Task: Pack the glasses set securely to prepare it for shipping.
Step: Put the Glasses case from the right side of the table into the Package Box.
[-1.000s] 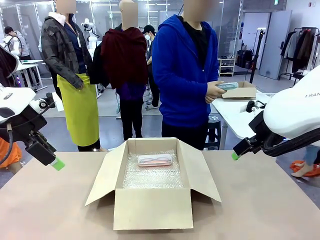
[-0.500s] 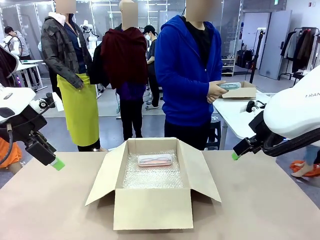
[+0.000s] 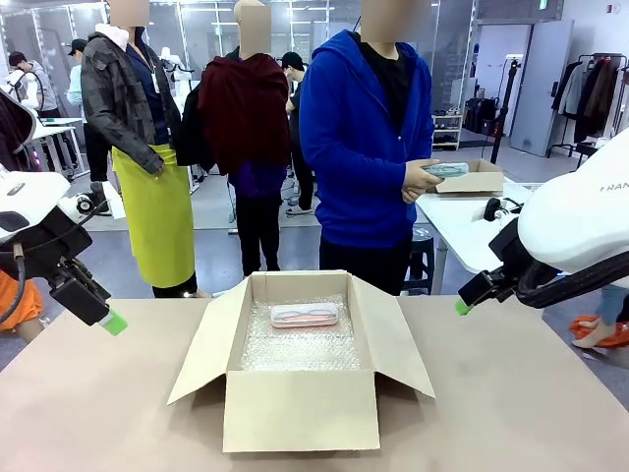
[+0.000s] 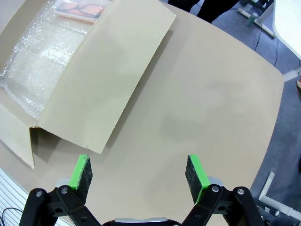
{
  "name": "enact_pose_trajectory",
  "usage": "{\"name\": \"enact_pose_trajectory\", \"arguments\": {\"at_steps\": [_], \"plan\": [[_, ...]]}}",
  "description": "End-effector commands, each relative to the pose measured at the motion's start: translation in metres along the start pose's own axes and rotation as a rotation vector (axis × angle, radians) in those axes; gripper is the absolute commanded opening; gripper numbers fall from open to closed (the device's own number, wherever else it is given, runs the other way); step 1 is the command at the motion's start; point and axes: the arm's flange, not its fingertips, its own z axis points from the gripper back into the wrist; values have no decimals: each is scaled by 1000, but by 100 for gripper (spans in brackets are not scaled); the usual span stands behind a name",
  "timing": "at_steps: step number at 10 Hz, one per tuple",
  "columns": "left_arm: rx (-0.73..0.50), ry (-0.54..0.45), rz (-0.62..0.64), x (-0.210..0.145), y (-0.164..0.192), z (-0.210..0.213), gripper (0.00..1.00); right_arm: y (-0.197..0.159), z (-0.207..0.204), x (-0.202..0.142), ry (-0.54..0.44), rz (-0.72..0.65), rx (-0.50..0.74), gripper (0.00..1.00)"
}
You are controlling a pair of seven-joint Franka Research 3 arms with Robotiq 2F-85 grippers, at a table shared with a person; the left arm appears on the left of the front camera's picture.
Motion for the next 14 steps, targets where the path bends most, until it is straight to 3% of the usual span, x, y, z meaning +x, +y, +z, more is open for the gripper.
{"name": "enact_pose_trajectory", "arguments": {"at_steps": [1, 14], "plan": [[-6, -14, -1, 0, 1, 0, 100, 2, -1, 1, -3, -15, -2, 100], [-6, -14, -1, 0, 1, 0, 100, 2, -1, 1, -3, -15, -2, 100]]}}
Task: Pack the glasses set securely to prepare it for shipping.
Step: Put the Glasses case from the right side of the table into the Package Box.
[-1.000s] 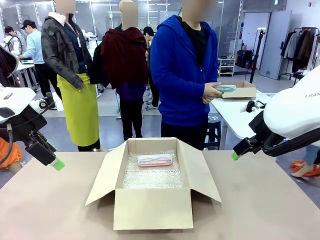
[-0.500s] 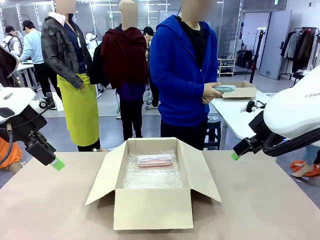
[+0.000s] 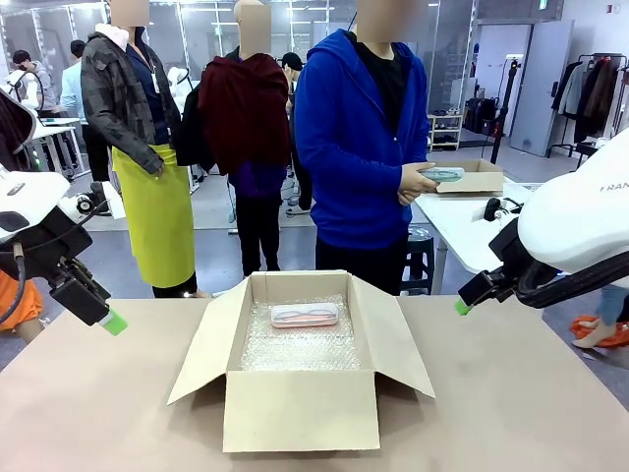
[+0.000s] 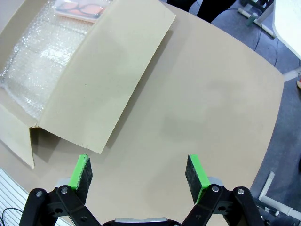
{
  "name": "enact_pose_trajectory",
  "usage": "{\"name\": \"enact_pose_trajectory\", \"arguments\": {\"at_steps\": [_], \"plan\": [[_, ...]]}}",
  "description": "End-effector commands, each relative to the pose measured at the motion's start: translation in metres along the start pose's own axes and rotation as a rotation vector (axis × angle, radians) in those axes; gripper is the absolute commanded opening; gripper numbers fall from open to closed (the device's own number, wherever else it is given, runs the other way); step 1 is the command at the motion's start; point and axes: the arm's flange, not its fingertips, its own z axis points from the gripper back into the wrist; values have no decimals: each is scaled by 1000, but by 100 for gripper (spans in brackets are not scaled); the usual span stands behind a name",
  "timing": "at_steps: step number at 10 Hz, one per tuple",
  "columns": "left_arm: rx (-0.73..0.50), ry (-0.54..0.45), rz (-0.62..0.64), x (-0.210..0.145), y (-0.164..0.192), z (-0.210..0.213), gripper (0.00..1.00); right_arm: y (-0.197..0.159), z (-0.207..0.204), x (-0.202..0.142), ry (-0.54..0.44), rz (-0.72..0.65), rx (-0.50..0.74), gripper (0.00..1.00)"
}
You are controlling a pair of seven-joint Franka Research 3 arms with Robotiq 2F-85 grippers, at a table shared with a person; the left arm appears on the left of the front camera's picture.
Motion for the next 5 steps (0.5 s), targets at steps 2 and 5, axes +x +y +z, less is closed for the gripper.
{"name": "enact_pose_trajectory", "arguments": {"at_steps": [2, 5], "plan": [[-6, -14, -1, 0, 1, 0, 100, 2, -1, 1, -3, -15, -2, 100], [-6, -14, -1, 0, 1, 0, 100, 2, -1, 1, -3, -15, -2, 100]]}}
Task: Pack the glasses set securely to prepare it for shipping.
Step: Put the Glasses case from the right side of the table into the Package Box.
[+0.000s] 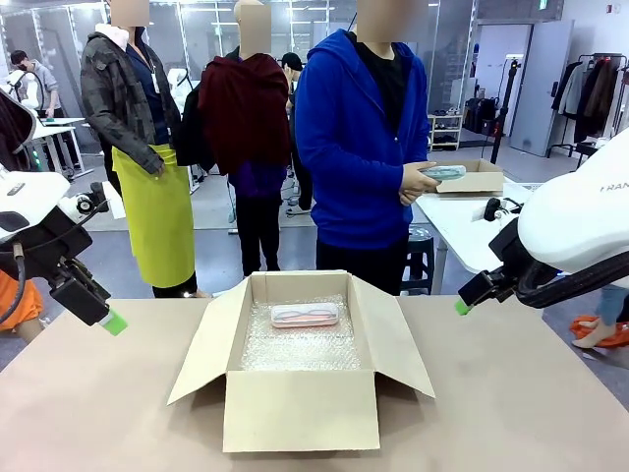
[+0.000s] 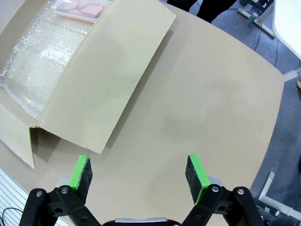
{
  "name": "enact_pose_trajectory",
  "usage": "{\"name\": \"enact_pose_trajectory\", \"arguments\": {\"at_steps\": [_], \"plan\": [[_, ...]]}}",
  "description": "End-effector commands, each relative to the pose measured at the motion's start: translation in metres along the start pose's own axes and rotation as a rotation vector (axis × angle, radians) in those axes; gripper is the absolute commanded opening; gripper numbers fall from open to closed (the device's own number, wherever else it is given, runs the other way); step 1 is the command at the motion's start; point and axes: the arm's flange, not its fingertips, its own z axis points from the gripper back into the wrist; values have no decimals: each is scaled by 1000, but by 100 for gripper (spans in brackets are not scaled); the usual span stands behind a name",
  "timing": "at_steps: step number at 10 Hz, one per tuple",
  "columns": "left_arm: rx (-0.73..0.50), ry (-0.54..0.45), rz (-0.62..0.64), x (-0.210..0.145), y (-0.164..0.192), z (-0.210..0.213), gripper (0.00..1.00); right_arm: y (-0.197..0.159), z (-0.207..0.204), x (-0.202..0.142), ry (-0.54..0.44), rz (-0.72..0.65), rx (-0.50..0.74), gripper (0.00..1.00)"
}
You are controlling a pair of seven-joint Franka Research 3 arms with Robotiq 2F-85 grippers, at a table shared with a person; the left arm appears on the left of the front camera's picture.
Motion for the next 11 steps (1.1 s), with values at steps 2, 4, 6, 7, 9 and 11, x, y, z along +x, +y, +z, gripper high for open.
{"name": "enact_pose_trajectory", "arguments": {"at_steps": [2, 4, 6, 7, 9, 11], "plan": [[-6, -14, -1, 0, 1, 0, 100, 2, -1, 1, -3, -15, -2, 100], [-6, -14, -1, 0, 1, 0, 100, 2, -1, 1, -3, -15, -2, 100], [-6, -14, -1, 0, 1, 0, 100, 2, -1, 1, -3, -15, -2, 100], [-6, -14, -1, 0, 1, 0, 100, 2, -1, 1, -3, -15, -2, 100], [-6, -14, -1, 0, 1, 0, 100, 2, -1, 1, -3, -15, -2, 100], [-6, -14, -1, 0, 1, 0, 100, 2, -1, 1, -3, -15, -2, 100]]}}
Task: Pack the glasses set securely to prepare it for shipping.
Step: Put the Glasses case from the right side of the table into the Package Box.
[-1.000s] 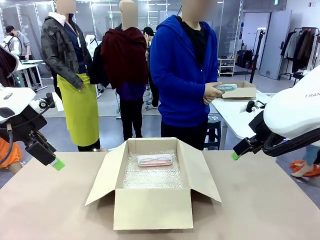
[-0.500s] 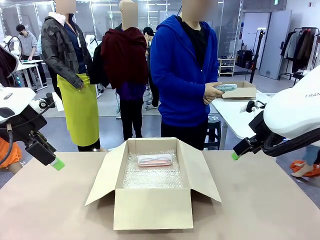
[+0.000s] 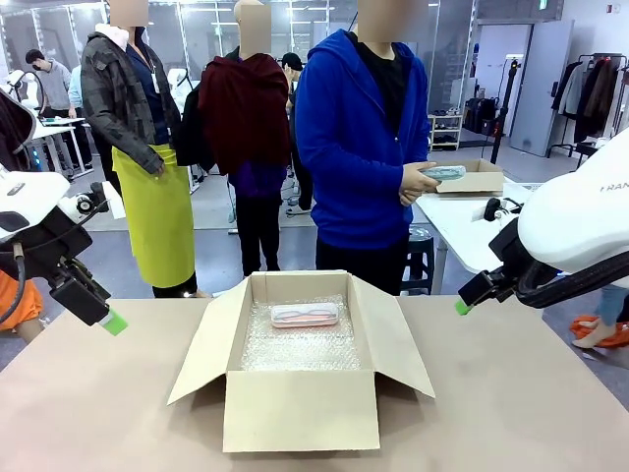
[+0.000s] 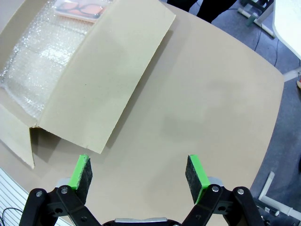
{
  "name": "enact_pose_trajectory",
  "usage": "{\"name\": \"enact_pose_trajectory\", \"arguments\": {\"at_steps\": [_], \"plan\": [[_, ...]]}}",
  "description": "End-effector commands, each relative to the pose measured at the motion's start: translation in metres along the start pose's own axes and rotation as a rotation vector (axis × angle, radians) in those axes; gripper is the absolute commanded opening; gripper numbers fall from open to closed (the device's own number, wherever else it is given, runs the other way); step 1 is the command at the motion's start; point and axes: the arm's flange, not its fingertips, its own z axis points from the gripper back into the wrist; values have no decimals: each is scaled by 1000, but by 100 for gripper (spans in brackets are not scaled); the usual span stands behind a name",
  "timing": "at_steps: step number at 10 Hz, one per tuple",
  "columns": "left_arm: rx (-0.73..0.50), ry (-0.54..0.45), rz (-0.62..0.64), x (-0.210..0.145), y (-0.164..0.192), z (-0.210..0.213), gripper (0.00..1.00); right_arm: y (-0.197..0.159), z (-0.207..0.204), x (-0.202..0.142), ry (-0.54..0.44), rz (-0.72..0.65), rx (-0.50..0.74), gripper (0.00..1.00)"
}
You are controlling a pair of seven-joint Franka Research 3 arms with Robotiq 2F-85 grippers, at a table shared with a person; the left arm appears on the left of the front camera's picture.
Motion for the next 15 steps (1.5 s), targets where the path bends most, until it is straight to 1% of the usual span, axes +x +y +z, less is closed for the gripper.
{"name": "enact_pose_trajectory", "arguments": {"at_steps": [1, 15], "plan": [[-6, -14, -1, 0, 1, 0, 100, 2, -1, 1, -3, -15, -2, 100], [-6, -14, -1, 0, 1, 0, 100, 2, -1, 1, -3, -15, -2, 100]]}}
